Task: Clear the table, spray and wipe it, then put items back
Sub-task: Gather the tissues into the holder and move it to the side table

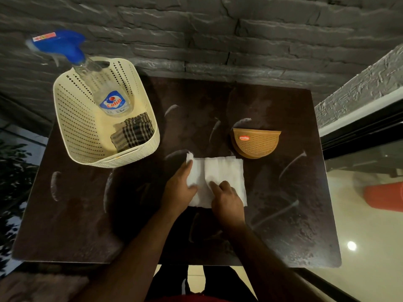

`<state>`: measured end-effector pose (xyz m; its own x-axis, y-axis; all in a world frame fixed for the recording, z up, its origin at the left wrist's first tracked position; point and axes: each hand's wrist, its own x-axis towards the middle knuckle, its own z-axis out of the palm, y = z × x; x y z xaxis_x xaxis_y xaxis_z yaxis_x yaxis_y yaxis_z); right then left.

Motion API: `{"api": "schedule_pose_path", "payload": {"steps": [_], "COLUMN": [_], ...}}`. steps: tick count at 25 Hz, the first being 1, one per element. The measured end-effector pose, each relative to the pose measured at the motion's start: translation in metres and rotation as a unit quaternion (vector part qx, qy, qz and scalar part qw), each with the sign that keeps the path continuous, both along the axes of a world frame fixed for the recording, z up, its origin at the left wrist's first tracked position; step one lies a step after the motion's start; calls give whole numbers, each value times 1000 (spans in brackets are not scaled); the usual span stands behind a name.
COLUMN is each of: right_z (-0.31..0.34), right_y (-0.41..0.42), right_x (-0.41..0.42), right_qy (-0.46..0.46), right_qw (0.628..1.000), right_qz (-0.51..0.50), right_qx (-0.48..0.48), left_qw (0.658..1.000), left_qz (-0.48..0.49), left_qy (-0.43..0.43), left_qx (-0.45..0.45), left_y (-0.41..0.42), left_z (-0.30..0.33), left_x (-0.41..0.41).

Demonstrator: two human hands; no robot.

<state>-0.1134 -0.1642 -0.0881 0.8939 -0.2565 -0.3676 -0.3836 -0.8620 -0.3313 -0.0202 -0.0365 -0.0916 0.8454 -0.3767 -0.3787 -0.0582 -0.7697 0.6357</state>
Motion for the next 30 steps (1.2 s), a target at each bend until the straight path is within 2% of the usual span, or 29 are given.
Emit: {"api": "schedule_pose_path", "payload": {"steps": [3,10,13,18,23,27,30], "right_z": [-3,1,0,-6,-4,-8,-5], "right_y": [0,-2,-3,-6,-14,-23,-28], "right_x": [-2,-26,-46,-53,-57,-72,-90], "right_qy": [10,4,-11,22,13,-33,-47], "right_qw": [999,998,998,995,995,992,996], "right_qz": [45,49,61,81,103,124,76], "right_qx": [23,38,3,-53,-8,5,23], "left_qw": [1000,997,994,986,974,970,967], "left_qz": [-15,-71,-97,-135,-190,-212,-224], "left_qy": [-3,-13,-17,-25,-50,-19,12], "left_qx": [3,29,57,93,113,119,122], "left_y": [-2,-19,-41,-84,-115,-131,-132], "left_z": [3,19,28,39,33,15,10], "left_x": [1,-4,-10,-26,-39,-44,-48]}}
